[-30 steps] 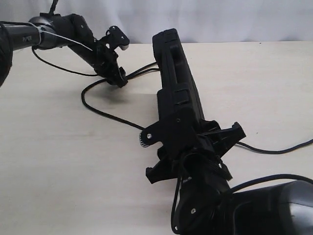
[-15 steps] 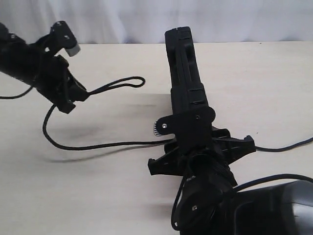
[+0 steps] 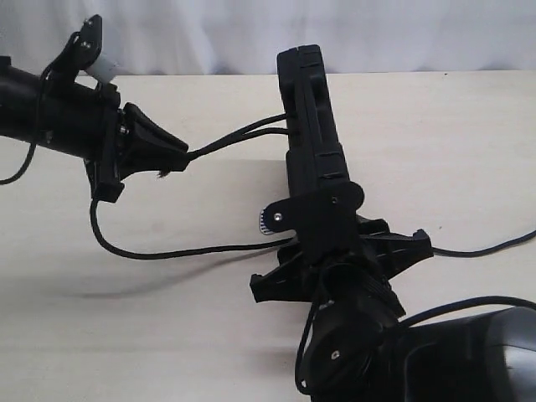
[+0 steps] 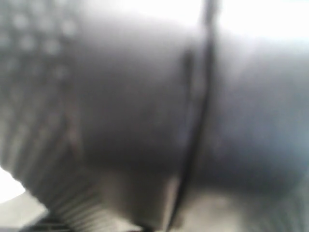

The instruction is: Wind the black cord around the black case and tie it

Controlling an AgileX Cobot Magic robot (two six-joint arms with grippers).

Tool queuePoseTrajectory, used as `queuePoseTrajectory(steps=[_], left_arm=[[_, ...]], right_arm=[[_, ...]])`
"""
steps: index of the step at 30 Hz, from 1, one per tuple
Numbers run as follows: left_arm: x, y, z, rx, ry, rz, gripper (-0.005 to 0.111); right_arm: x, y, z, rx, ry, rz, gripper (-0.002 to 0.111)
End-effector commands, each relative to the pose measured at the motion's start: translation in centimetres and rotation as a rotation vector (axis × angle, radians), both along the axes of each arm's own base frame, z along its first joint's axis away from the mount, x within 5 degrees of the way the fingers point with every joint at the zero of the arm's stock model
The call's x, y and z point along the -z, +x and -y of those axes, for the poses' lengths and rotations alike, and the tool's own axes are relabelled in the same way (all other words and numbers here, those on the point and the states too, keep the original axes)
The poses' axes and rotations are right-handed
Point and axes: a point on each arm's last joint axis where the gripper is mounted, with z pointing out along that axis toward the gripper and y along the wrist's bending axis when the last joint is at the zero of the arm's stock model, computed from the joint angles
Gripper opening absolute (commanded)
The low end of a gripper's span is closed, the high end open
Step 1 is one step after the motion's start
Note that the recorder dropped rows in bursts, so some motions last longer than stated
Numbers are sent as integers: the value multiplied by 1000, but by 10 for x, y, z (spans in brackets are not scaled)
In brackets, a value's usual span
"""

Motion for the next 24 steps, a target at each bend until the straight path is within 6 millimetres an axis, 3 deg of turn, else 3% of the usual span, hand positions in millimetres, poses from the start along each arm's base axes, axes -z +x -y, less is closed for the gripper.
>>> queuePoseTrajectory(steps=[1,4,7,10,13,16,21,24], left_arm=[[0,-3,20,96,-25,73,0],[5,3,48,39,96,169,0],[3,7,51,2,86,204,0],[26,10,62,89,-42,126,0],[28,16,62,19,-75,110,0],[28,16,62,19,-75,110,0],[29,18,60,-4,-52,115,0],[29,18,60,-8,-48,116,0]], right_arm=[[12,-6,-8,-71,66,-125,4],[12,-7,-8,-99,34,-136,4],[13,-8,-10,-150,-8,-152,4],[15,-10,-13,-223,-44,-183,4],[16,-10,-13,-257,-87,-188,6],[16,-10,-13,-273,-105,-189,23],[16,-10,-13,-271,-106,-187,79],[15,-10,-13,-274,-110,-188,83]])
